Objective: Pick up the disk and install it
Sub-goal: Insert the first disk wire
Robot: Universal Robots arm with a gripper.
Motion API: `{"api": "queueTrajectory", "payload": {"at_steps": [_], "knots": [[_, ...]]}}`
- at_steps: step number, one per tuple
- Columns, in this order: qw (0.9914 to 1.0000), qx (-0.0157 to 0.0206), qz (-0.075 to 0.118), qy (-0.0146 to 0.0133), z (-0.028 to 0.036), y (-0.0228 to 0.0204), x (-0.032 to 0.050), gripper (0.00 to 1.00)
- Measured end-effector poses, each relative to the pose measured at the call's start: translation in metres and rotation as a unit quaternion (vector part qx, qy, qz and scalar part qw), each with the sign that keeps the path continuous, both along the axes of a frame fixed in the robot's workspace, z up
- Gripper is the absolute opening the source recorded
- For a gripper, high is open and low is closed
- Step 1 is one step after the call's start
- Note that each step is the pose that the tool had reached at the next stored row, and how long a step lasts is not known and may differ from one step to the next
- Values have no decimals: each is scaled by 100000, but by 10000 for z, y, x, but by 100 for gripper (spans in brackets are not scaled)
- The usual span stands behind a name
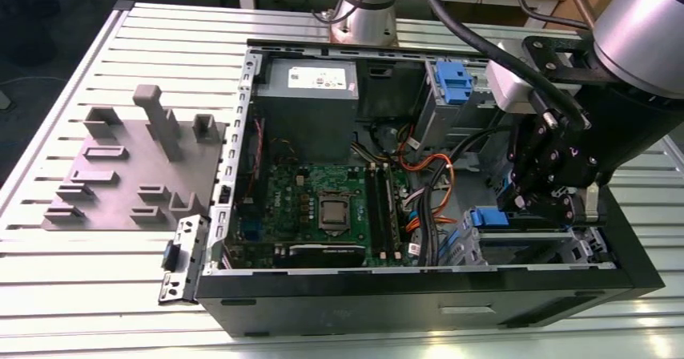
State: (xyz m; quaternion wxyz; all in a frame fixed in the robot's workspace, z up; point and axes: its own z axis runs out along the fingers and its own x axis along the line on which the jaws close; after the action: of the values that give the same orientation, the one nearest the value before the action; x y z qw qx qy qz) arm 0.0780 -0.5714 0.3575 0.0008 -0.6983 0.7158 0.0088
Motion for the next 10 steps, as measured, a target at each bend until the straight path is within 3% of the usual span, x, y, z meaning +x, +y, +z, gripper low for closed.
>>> {"api": "queueTrajectory", "payload": {"at_steps": [6,10], "knots": [[100000,3,-2,-2,-1,0,2,11],[100000,-2,1,0,-4,0,98,11]]}}
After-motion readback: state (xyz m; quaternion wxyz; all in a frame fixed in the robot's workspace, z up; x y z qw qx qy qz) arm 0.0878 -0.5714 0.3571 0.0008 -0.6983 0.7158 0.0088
